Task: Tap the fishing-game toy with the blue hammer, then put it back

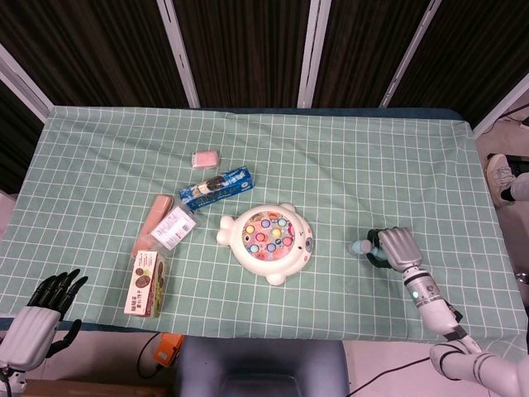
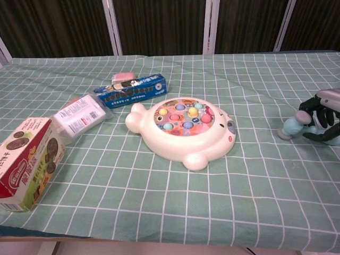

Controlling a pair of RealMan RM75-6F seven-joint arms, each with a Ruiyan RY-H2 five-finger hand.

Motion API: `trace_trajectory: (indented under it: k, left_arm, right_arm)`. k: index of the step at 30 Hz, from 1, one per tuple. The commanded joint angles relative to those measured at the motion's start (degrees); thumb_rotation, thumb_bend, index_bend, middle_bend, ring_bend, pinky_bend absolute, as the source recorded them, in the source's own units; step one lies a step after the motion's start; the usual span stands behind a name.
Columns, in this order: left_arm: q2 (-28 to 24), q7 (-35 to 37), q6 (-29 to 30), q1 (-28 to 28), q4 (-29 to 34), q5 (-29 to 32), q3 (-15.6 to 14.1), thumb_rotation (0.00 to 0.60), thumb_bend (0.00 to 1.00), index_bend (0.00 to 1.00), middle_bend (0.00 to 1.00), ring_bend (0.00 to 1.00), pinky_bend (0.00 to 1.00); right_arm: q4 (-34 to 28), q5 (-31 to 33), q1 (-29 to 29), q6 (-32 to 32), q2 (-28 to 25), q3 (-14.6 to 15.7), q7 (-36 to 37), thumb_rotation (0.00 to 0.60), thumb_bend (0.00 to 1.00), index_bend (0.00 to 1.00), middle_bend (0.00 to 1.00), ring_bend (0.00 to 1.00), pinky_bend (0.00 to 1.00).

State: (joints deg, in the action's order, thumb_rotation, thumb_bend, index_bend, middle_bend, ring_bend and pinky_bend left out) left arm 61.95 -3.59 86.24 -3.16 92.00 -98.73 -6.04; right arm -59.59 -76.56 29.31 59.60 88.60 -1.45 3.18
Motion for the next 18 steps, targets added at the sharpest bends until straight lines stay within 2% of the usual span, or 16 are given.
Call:
trace_trajectory:
  k: [1,18]
  left_arm:
    - [0.0,-0.1,-0.1,0.0,0.0,0.1,0.0,0.600,0.44,0.00,0.02,0.02,0.10]
    - [0.0,-0.1,0.1,0.1,0.1,0.1,0.0,0.600,0.43,0.00,0.02,0.01,0.10]
  right_arm:
    - [0.3,0.0,-0.1,-0.6,0.1,-0.3,0.3,0.600,0.47,0.89,0.69,0.64,0.65]
    - [1.0,-0.6,-0.8,-1.3,-0.1,-1.7,2.4,0.600,0.42,0.82,0.68,0.62,0.63]
